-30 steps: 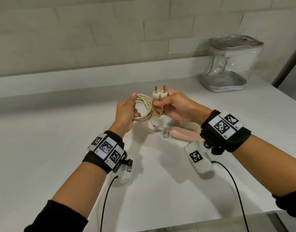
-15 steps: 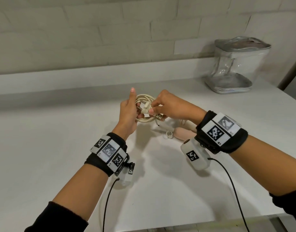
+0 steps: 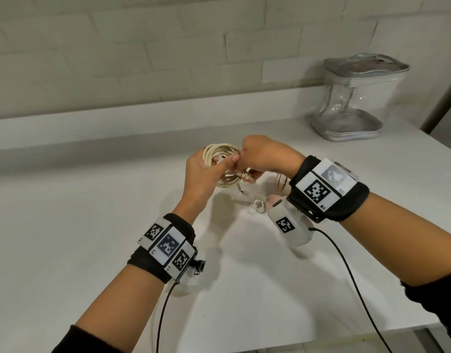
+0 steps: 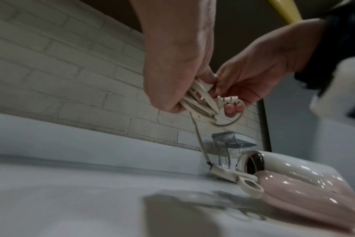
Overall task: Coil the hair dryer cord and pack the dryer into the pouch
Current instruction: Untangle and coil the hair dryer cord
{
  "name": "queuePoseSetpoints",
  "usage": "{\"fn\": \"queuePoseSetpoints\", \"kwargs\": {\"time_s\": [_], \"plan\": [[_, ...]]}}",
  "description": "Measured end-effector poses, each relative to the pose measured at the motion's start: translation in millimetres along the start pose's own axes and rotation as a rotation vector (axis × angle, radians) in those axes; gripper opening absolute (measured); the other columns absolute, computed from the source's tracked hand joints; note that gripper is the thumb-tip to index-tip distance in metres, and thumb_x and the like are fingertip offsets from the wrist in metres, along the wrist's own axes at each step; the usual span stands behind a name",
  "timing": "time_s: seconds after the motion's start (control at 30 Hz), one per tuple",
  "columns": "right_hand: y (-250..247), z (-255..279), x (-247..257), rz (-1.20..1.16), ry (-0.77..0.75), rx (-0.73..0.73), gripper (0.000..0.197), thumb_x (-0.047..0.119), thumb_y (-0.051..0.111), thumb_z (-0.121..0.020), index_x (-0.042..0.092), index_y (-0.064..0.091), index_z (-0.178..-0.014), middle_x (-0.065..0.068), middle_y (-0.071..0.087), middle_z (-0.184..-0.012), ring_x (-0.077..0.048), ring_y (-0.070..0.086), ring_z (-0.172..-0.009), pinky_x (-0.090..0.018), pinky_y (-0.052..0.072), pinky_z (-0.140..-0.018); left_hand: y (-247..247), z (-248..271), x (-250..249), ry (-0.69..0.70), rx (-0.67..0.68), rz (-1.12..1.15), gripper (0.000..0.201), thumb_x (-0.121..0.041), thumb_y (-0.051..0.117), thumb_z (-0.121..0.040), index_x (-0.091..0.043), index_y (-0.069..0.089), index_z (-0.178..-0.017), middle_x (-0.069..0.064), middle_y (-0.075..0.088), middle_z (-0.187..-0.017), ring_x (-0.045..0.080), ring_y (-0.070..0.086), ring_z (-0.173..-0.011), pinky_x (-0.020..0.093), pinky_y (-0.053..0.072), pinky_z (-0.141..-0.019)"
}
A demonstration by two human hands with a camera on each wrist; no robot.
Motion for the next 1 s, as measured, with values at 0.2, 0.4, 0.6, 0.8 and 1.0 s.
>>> {"fn": "queuePoseSetpoints", "kwargs": {"time_s": [0.2,0.4,0.6,0.8,1.0], "plan": [[2,-6,-8,-0.151,0.015,-0.114,0.041,0.004,0.068,-0.075,0.002,0.040,-0.105,-0.007,0.054,-0.075,-0.018,0.057,-0.045,-0.023,0.053,-0.041,7,3,11,-0.105,0.022,0.128,0.005,-0.008,0.068,-0.080,-0.010,0.064,-0.081,0.001,0.064,-0.069,0.014,0.062,-0.065,0.021,0.050,-0.060],[7,-17,-22,-0.129,0.047,-0.096,0.012,0.009,0.058,-0.084,0.001,0.061,-0.091,-0.009,0.061,-0.067,-0.014,0.058,-0.044,-0.021,0.050,-0.042,31,13,4,-0.106,0.297,0.159,0.018,-0.004,0.074,-0.072,-0.011,0.061,-0.083,-0.006,0.067,-0.062,0.008,0.065,-0.061,0.022,0.054,-0.061],[35,-19,-33,-0.353,0.165,0.218,0.017,0.003,0.049,-0.088,0.006,0.060,-0.100,-0.010,0.063,-0.084,-0.019,0.063,-0.066,-0.018,0.053,-0.046,32,15,5,-0.090,0.386,0.013,0.042,0.012,0.078,-0.057,-0.014,0.060,-0.084,-0.007,0.066,-0.068,0.015,0.066,-0.075,0.031,0.057,-0.071],[41,-24,-42,-0.438,0.246,0.302,0.017,-0.003,0.043,-0.088,0.004,0.058,-0.090,-0.009,0.061,-0.076,-0.015,0.064,-0.045,-0.019,0.050,-0.039,28,13,5,-0.076,0.303,-0.236,0.059,-0.010,0.087,-0.051,-0.007,0.053,-0.099,-0.010,0.059,-0.073,0.004,0.056,-0.065,0.026,0.050,-0.061],[40,-30,-45,-0.514,0.260,0.313,0.025,-0.011,0.035,-0.087,0.000,0.056,-0.079,-0.013,0.060,-0.076,-0.016,0.066,-0.050,-0.024,0.057,-0.048,31,12,-2,-0.006,0.292,-0.471,0.066,-0.017,0.086,-0.053,-0.005,0.046,-0.104,-0.008,0.048,-0.079,0.008,0.048,-0.067,0.018,0.042,-0.054]]}}
Point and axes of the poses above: each hand's wrist, its own z-axis away from the middle knuckle, its own y-axis out of the palm, x = y × z, the point moved 9 cm from there along -z, towards the middle knuckle
